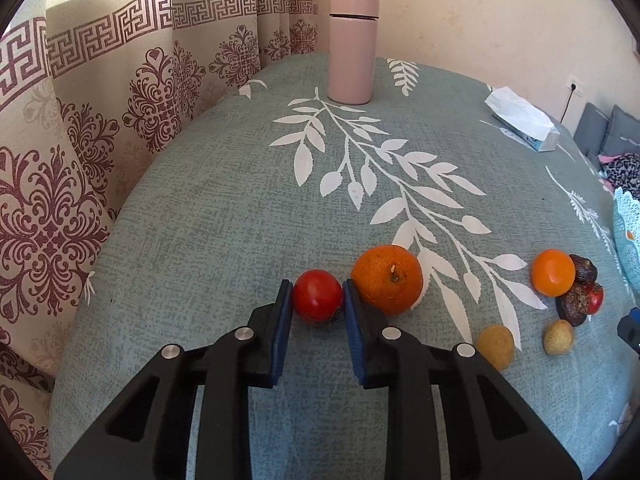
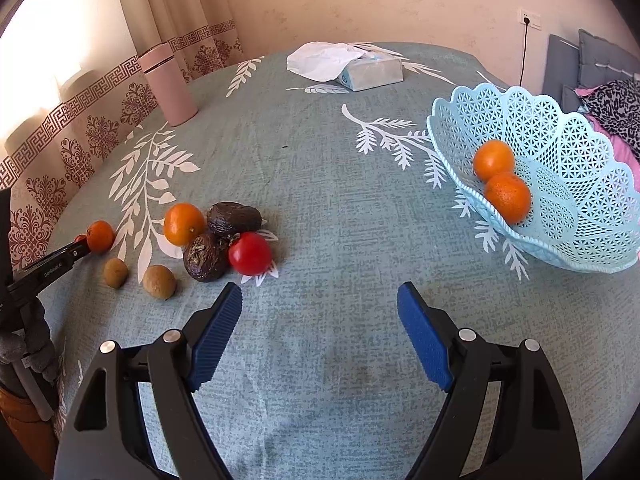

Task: Organize fruits
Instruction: 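Grasp a red tomato with the left tool while the right tool grasps another red tomato, then carry the red tomato into the blue basket and open the right tool while the left tool holds its tomato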

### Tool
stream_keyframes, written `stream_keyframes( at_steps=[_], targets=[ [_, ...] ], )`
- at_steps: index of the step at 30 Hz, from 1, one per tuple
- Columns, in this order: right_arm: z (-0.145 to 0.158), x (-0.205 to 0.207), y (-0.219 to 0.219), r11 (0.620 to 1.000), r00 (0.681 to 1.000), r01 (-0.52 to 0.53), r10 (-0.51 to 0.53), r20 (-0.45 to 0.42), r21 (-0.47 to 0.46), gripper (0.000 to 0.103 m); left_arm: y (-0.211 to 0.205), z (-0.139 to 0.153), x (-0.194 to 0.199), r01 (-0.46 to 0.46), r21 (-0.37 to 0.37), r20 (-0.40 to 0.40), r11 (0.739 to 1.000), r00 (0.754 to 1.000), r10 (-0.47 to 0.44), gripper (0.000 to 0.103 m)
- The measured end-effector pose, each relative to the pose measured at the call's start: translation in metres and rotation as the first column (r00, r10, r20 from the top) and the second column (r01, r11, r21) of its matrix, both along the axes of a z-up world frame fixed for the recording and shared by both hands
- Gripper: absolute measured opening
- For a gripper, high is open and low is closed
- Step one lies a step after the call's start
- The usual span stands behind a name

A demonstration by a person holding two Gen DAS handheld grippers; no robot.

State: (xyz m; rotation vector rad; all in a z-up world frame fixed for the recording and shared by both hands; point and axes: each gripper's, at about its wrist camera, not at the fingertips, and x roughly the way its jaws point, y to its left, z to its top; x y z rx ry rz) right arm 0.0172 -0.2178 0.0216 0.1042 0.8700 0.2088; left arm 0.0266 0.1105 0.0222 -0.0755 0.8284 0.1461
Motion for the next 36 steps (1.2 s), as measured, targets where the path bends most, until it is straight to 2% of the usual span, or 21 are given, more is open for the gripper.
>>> stream_keyframes(
  at_steps=[7, 12, 14, 23, 29, 36],
  targets=[
    [0.0, 0.019, 0.012, 0.998, 0.999, -0.033, 0.035, -0.034, 0.044, 0.08, -0.004, 0.003, -0.015, 0.012, -0.035, 0.039, 0.999, 0.999, -0.01, 0.025],
    [-0.007, 0.037, 0.025, 0.995, 0.993, -0.08, 0.086, -0.086, 0.067, 0.06, -0.005, 0.003, -0.019, 0.01, -0.033, 0.049, 0.999, 0.999, -0.009, 0.025],
    [-0.01, 0.044, 0.029, 0.993, 0.99, -0.093, 0.1, -0.103, 0.07, 0.056, -0.006, 0.003, -0.02, 0.013, -0.034, 0.051, 0.999, 0.999, -0.011, 0.025],
    [-0.011, 0.05, 0.034, 0.985, 0.986, -0.129, 0.139, -0.087, 0.117, 0.031, -0.013, 0.003, -0.023, 0.026, -0.014, 0.059, 1.0, 0.998, -0.025, 0.025],
    [-0.009, 0.042, 0.03, 0.984, 0.99, -0.118, 0.127, -0.063, 0.131, 0.03, -0.02, 0.003, -0.03, 0.029, -0.013, 0.062, 1.0, 0.998, -0.028, 0.025],
    [0.014, 0.025, 0.009, 0.989, 0.997, -0.069, 0.067, 0.025, 0.132, 0.03, -0.026, 0.003, -0.04, 0.023, -0.033, 0.056, 0.999, 0.998, -0.021, 0.025]
  ],
)
